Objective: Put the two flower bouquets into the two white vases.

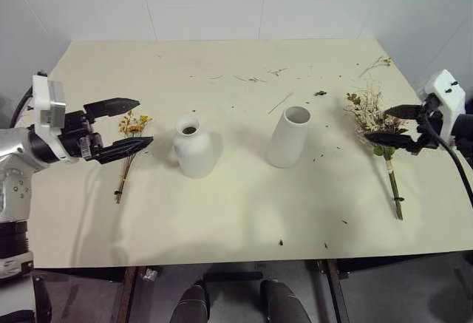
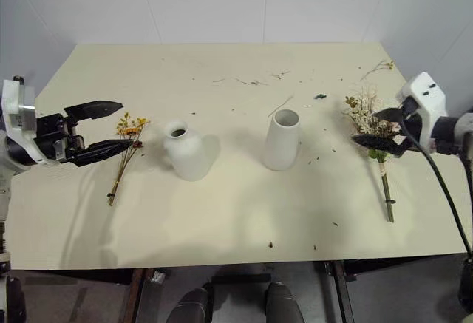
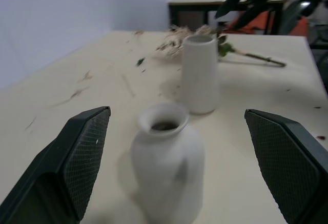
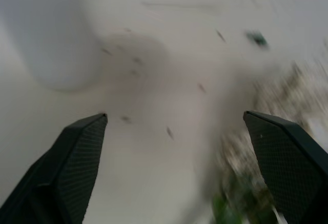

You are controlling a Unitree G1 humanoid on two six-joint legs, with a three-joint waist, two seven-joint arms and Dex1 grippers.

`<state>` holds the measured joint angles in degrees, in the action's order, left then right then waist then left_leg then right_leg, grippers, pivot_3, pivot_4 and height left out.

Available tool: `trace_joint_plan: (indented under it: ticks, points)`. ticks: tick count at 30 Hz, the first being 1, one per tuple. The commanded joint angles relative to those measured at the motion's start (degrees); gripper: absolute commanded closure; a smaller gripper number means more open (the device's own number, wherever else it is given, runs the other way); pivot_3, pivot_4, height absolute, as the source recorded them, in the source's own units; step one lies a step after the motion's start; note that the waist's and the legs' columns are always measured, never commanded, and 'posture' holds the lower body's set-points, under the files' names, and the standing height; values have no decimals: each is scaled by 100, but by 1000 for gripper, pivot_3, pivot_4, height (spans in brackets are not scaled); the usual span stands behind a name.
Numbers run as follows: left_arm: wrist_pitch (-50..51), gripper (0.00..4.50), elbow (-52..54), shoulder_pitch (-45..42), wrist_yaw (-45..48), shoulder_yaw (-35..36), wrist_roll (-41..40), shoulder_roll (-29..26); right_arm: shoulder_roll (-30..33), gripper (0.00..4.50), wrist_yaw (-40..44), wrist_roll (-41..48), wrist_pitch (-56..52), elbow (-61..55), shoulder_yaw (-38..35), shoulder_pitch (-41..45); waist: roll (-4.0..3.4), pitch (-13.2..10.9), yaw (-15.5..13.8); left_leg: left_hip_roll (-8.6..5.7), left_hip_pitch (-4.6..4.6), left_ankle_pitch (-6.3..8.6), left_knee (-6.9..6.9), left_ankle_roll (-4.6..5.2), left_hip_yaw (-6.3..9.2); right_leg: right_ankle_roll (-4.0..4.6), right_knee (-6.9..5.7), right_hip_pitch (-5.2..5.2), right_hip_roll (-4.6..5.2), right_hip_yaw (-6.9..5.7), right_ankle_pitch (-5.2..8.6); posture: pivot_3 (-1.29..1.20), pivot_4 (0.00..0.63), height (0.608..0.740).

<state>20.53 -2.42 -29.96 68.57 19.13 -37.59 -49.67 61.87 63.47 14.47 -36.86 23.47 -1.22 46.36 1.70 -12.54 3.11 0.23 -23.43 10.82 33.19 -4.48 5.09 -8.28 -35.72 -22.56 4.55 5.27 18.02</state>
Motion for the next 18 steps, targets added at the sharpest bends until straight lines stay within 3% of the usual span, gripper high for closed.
trace_joint_plan:
  ticks: [1,12,18]
  points:
    - [93,18,433,-109,-162,23,-192,72,131,0,-65,-492,-697,571,437,522,0,0,29,0,1,0,-3,0,-3,-3,0,-1,0,3,-1,0,150,740]
    - [436,18,1378,409,-637,286,-455,178,-725,0,-209,-1780,-419,3413,1484,1830,-1,-1,34,1,0,8,-8,5,-27,-27,-1,-12,-1,20,-6,0,150,740]
    - [563,18,1771,711,-879,521,-627,132,-942,0,-102,-2195,-114,4148,1682,2012,-1,-1,32,0,0,10,-1,5,-28,-29,-5,-11,-2,21,-6,0,150,740]
